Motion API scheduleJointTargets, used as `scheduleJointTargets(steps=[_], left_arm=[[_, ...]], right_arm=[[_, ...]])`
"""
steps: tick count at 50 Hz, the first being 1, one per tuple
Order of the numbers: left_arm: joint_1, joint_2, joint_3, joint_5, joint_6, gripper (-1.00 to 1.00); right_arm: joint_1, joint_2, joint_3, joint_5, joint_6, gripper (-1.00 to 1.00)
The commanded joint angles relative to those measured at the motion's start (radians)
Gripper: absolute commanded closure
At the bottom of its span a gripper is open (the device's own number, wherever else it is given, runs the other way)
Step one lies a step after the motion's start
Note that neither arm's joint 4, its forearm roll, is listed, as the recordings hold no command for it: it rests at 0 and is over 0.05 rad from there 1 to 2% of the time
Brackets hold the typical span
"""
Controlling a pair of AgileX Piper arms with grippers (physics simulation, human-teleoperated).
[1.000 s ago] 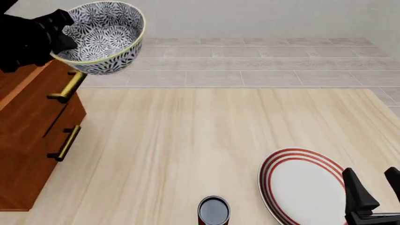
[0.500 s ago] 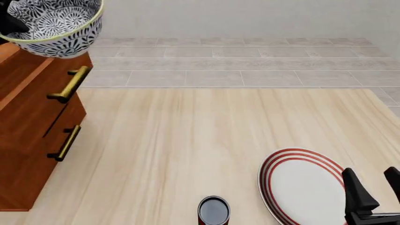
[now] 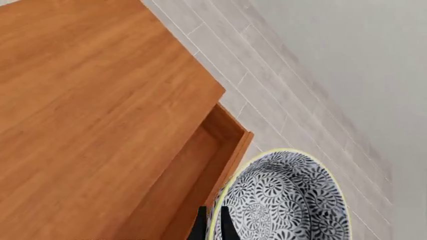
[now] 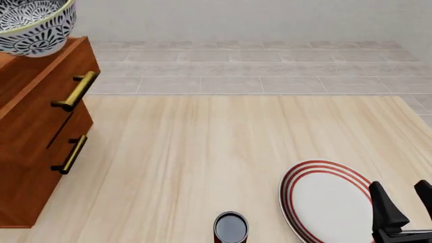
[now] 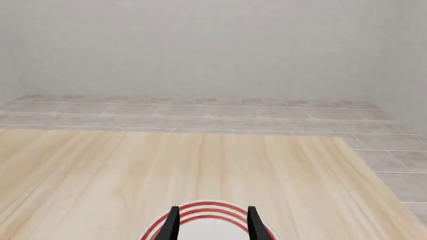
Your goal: Put the bowl on top of the cabinet.
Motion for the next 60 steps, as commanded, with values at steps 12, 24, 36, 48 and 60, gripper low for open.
scheduleJointTargets(steps=[12,24,36,48,60], left_arm=[[0.089,-0.009,-0.002,0.028,-0.067,1.00],[0.147,0.013,-0.034,0.038,-0.050,1.00],[0.239,0.040,-0.114,0.068,0.011,1.00],[0.311,0.053,-0.146,0.066,0.046,1.00],[0.366,0.054,-0.117,0.054,0.036,1.00]], right_arm=[[0.001,-0.008,-0.001,0.008,0.001,-1.00],[0.001,-0.008,-0.001,0.009,0.001,-1.00],[0.003,-0.001,0.000,0.002,0.003,-1.00],[0.002,-0.004,0.000,0.004,0.004,-1.00],[0.003,-0.006,0.000,0.005,0.002,-1.00]])
